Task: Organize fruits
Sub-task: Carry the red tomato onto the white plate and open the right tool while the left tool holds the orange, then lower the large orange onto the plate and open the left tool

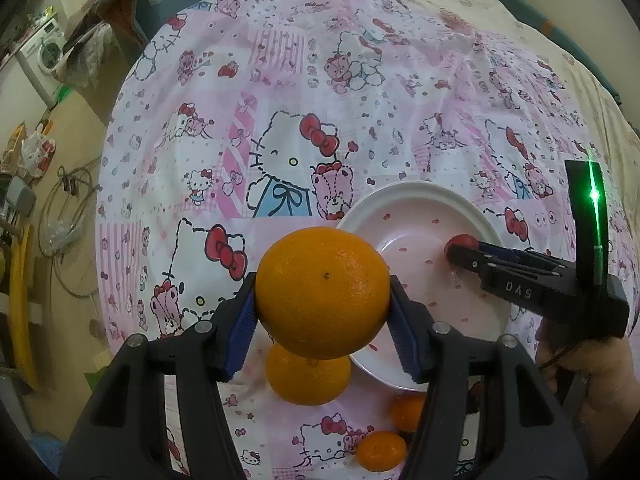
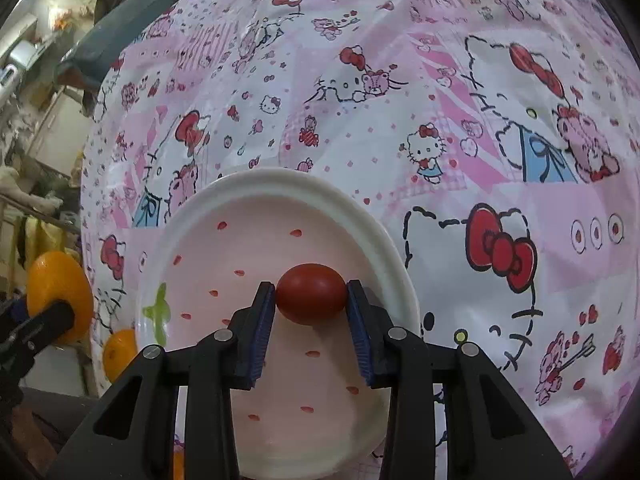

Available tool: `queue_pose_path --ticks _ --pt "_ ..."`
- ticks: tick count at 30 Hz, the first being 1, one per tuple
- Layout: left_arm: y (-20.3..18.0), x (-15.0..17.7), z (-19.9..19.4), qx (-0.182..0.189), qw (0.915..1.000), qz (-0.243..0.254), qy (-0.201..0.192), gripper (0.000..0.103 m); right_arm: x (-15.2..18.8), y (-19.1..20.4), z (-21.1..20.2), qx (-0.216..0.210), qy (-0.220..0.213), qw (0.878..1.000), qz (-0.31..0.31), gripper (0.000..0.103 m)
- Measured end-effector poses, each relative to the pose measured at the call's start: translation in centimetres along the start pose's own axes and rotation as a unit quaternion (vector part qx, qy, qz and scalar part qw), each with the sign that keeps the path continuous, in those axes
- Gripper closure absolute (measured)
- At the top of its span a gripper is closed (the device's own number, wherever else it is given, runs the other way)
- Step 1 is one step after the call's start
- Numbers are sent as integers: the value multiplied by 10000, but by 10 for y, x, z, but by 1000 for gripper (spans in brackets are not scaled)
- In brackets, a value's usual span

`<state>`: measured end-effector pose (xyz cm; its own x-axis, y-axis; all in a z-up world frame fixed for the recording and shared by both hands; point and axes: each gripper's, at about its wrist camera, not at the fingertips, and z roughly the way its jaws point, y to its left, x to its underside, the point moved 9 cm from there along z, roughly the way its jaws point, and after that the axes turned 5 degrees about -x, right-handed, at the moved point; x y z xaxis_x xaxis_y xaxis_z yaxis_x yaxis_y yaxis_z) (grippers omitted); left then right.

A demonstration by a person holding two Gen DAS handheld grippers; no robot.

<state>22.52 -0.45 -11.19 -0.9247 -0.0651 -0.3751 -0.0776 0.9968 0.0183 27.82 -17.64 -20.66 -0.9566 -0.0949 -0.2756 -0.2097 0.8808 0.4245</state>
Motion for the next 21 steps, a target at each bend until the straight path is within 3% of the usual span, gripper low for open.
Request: queue_pose_path --ticks 10,15,17,21 --pt "3 4 2 -23 10000 -32 5 47 -2 -1 -6 136 -34 9999 -80 63" --pt "6 4 2 -55 10000 -78 -28 47 -5 3 -14 -15 -177 9998 -8 44" --pt "6 4 1 -69 9999 -62 -48 47 -6 5 -17 90 -223 9996 -134 44" --pt "5 2 1 -106 9999 -29 -124 47 -10 7 -33 -87 -377 9992 -38 44"
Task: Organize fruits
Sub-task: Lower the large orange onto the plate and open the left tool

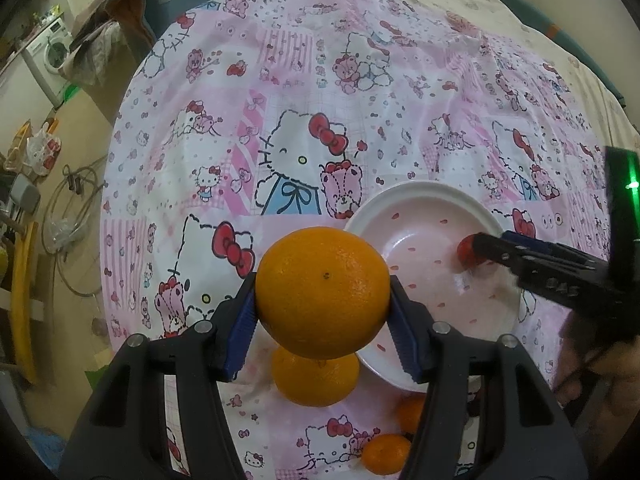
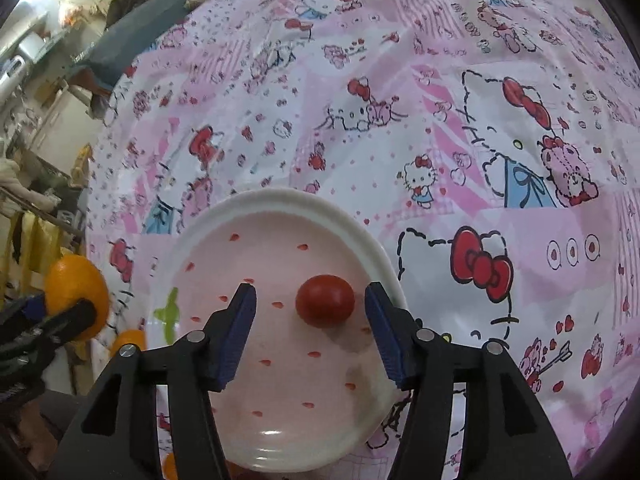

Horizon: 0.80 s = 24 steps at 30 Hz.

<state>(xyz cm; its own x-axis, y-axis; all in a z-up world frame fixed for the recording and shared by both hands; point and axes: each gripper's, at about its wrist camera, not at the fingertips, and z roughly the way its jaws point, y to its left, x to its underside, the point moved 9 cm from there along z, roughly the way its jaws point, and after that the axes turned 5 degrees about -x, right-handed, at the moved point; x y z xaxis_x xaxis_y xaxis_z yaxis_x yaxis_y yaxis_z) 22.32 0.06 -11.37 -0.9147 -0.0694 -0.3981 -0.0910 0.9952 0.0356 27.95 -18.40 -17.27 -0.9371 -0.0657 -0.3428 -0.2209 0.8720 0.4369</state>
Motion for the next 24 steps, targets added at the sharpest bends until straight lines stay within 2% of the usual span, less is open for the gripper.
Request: queue_pose_path --ticks 4,10,13,18,24 --pt "-3 -6 2 -17 10000 25 -85 47 -1 -4 -25 -91 -219 9995 194 40" --pt "-23 -9 15 233 9996 81 114 47 8 -14 -70 -351 -581 9951 724 30" --pt "-39 -8 27 426 9986 54 320 47 14 -21 -83 -422 -659 9931 868 28" --pt "-72 -13 40 683 9966 198 407 47 30 -37 -101 -429 -754 9887 1221 27" --pt "-87 -20 61 667 9964 234 473 47 37 -51 -119 -310 -976 9853 1370 27"
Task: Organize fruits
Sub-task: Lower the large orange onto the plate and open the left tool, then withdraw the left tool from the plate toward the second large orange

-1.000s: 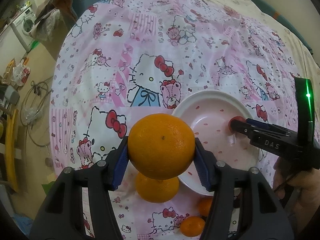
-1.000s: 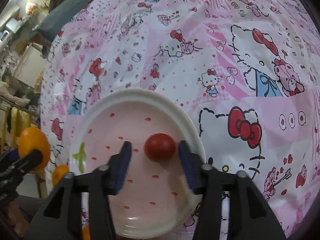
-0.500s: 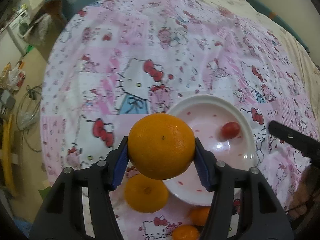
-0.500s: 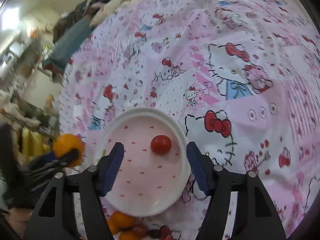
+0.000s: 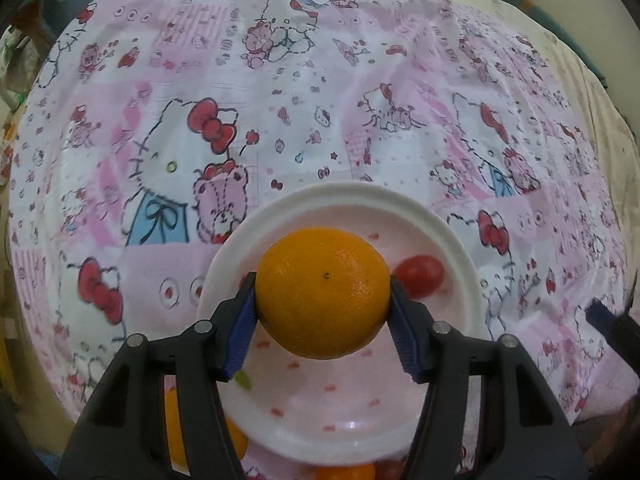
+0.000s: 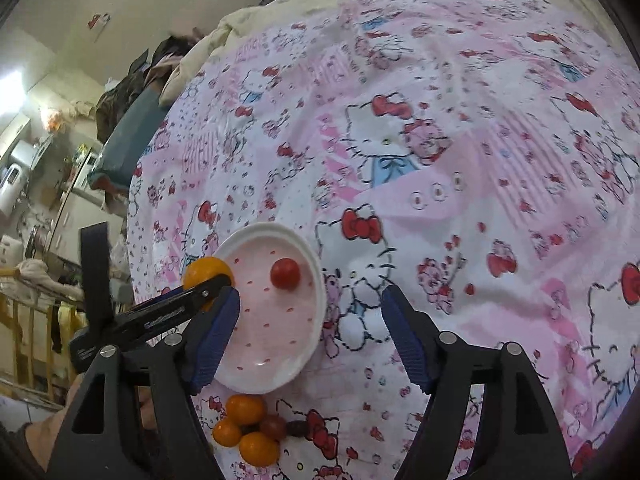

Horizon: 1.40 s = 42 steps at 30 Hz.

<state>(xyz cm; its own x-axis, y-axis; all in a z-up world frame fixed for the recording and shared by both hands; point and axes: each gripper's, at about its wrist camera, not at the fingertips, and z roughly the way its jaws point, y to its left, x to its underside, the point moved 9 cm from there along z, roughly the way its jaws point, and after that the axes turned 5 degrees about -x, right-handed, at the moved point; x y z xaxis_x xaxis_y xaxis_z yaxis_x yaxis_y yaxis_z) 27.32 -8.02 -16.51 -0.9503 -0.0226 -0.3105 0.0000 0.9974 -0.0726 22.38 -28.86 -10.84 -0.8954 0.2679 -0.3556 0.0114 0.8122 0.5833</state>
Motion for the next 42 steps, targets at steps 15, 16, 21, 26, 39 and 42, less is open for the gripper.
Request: queue_pose_path --ticks 15,16,21,26,39,42 --pt "4 -2 23 -96 9999 8 111 44 -6 -12 -5 198 -74 9997 -74 27" --pt "4 -2 23 -105 9999 33 103 44 -6 -13 -6 190 -81 9998 -72 27" --pt "2 2 25 21 9996 61 257 33 -7 -15 -5 120 -75 9999 40 27" --pt "-2 2 13 -57 9999 128 -23 7 -9 -8 -2 66 -56 10000 -35 27" --pt "13 8 -64 -426 9961 213 -739 7 -5 10 -8 -46 -76 9996 -258 27" --pt "24 17 -85 -640 9929 216 -975 7 -4 13 -10 -74 -102 9995 -276 27"
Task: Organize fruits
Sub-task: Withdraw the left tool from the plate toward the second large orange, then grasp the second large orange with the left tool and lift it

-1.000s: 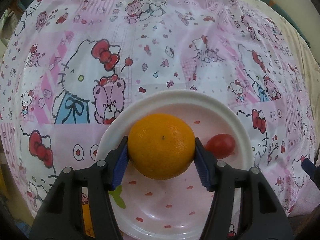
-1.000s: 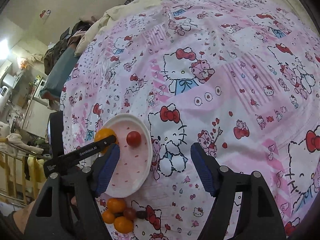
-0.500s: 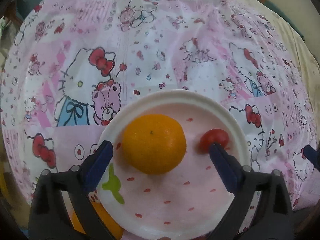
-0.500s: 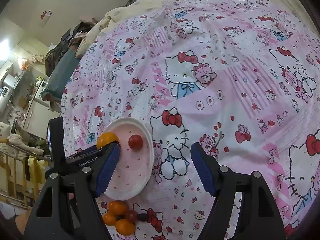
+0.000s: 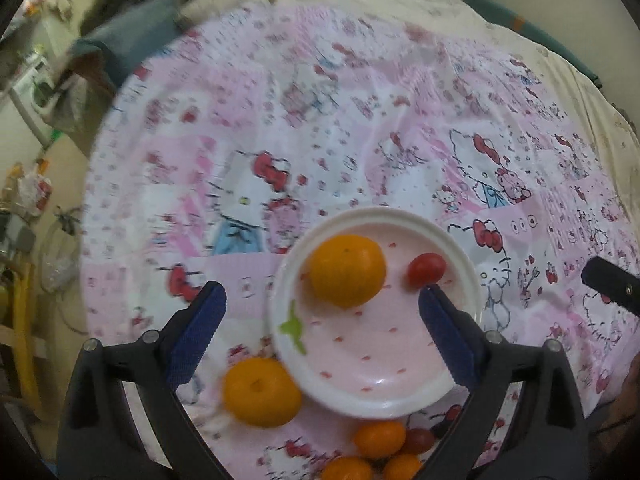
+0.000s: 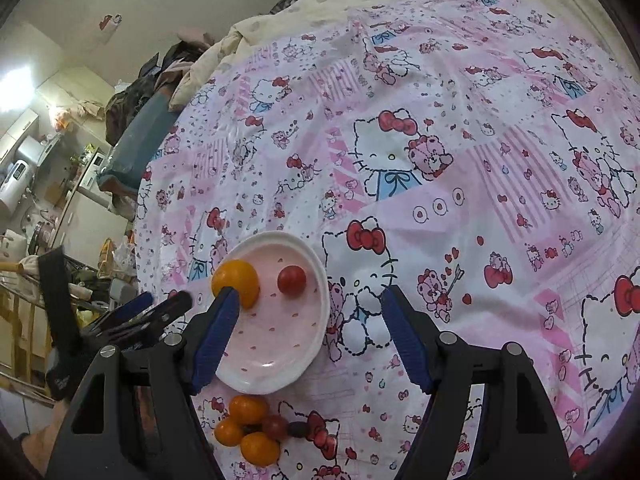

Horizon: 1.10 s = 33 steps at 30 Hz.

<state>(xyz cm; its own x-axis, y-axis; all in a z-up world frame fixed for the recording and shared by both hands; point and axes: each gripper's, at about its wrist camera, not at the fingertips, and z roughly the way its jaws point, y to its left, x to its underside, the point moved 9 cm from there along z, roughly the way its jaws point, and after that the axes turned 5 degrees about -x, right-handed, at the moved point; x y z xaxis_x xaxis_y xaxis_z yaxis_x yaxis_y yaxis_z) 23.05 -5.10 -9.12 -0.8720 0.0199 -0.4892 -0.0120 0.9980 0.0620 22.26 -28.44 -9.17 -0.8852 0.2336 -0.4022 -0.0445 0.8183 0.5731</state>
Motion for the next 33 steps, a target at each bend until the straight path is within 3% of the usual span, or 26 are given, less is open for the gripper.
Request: queue_pose_path --ticks 9,25,33 --pt "28 32 -34 58 9997 -232 12 7 18 20 -4 -5 98 9995 -315 27" --pt "63 61 -40 69 9982 -598 69 7 78 30 -2 -6 478 9979 -427 27" --pt "80 80 -12 -9 9934 -950 642 8 85 28 9 -44 592 9980 -235 27"
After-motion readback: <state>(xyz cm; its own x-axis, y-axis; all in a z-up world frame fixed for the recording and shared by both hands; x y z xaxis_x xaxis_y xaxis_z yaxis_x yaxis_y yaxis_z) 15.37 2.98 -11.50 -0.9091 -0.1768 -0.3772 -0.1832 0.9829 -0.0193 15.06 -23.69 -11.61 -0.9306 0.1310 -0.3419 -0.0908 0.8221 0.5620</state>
